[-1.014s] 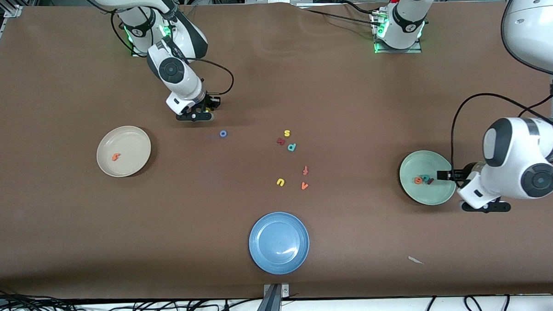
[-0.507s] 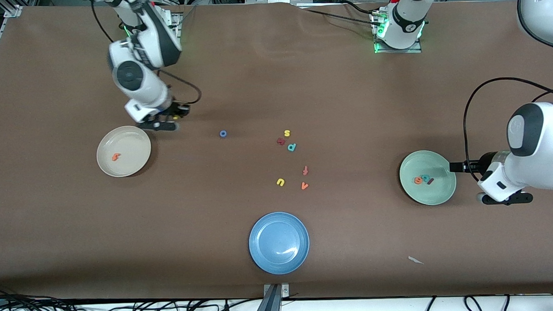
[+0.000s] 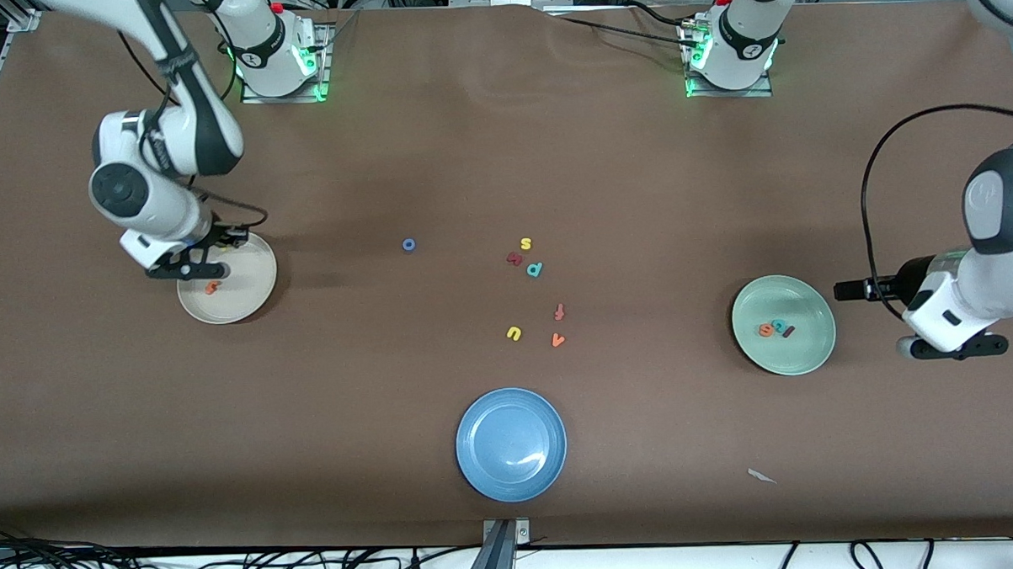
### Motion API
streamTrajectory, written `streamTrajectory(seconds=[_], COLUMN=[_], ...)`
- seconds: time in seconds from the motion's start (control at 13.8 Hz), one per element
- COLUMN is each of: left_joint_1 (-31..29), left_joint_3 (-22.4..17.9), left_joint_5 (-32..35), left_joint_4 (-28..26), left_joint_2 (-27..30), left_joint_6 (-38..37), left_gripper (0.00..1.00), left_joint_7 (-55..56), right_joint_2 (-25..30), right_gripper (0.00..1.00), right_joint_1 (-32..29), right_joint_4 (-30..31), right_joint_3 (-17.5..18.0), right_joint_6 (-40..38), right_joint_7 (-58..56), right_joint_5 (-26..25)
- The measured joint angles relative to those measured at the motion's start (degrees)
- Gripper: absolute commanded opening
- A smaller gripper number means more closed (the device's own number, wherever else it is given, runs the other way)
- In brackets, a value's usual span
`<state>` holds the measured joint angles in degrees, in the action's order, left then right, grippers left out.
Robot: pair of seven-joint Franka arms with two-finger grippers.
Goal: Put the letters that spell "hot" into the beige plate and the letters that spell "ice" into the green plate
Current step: 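Release the c on the green plate while the right gripper carries the h, then open the right gripper over the beige plate while the left gripper withdraws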
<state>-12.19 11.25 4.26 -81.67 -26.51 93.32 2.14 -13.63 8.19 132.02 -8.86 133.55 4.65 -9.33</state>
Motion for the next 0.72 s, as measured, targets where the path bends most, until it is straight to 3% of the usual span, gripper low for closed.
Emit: streamTrajectory(seconds=[0.07,0.14,0.22,0.36,0.51,0.72], left_joint_1=[0.77,1.81,2.71,3.76,3.95,4.97], left_joint_3=[-0.65,-1.51,-2.14,-3.04,-3.61,-5.59], left_joint_5=[-0.01,-0.07,-0.4,-2.58,-4.09,-4.46], left_joint_4=[-1.62,-3.45,-5.44,-9.33,-11.71,-12.4], left_joint_2=[2.27,4.81,7.47,12.7,16.97,21.32], left_joint_6=[-0.07,-0.16,-0.25,-0.34,-1.93,-5.89], left_gripper=[1.0,1.0,1.0,1.0,1.0,1.0], left_joint_7=[0.0,0.0,0.0,0.0,0.0,0.0], right_joint_2=[-2.08,-3.57,-4.43,-4.6,-3.49,-0.07], right_gripper=[0.35,0.71,0.74,0.98,0.99,0.99], right_joint_1=[-0.7,-0.86,-0.8,-0.63,-0.62,-0.52], right_joint_4=[-1.1,-1.83,-2.29,-2.83,-3.66,-6.68], right_joint_3=[-0.19,-0.19,-0.08,0.21,1.36,7.15], right_joint_6=[0.53,0.96,1.06,1.04,0.12,-5.81], right_joint_7=[-1.21,-1.4,-1.4,-1.37,-0.52,2.84], right_joint_5=[0.0,0.0,0.0,0.0,0.1,3.35])
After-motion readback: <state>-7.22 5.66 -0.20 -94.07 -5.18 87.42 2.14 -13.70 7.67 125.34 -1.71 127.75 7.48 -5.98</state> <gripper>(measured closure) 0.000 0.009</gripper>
